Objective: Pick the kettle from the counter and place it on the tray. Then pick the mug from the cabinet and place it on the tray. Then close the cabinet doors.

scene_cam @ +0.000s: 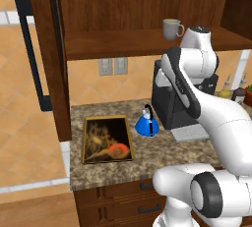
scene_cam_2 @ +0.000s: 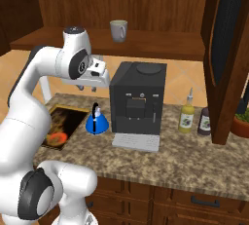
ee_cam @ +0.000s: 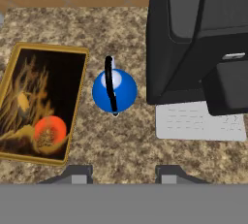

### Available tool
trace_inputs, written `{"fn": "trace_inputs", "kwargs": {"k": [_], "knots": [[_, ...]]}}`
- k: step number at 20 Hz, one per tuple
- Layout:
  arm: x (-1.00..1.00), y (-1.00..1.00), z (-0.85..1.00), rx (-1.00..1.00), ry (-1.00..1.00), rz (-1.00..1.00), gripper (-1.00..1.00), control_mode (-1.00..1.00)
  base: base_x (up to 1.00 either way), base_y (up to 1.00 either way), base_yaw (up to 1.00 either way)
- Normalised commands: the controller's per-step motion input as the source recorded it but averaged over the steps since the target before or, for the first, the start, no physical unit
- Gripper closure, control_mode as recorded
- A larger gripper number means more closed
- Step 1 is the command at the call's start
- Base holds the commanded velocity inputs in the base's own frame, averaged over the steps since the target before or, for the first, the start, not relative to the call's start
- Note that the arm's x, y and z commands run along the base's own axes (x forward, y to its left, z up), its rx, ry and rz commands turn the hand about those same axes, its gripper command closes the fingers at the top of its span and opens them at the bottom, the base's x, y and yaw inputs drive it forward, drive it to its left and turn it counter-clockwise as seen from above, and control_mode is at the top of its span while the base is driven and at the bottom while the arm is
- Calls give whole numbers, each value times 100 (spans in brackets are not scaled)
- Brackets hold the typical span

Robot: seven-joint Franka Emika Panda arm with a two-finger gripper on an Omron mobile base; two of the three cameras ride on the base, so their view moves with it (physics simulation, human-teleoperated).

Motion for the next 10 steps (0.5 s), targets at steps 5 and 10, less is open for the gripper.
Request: {"fn": "trace_inputs", "kwargs": {"k": [5, 10], "knots": [[-1, 6, -12, -2, 0, 0, -100, -100, 0, 0, 0], [0, 40, -76, -6, 3, 1, -100, -100, 0, 0, 0]]}}
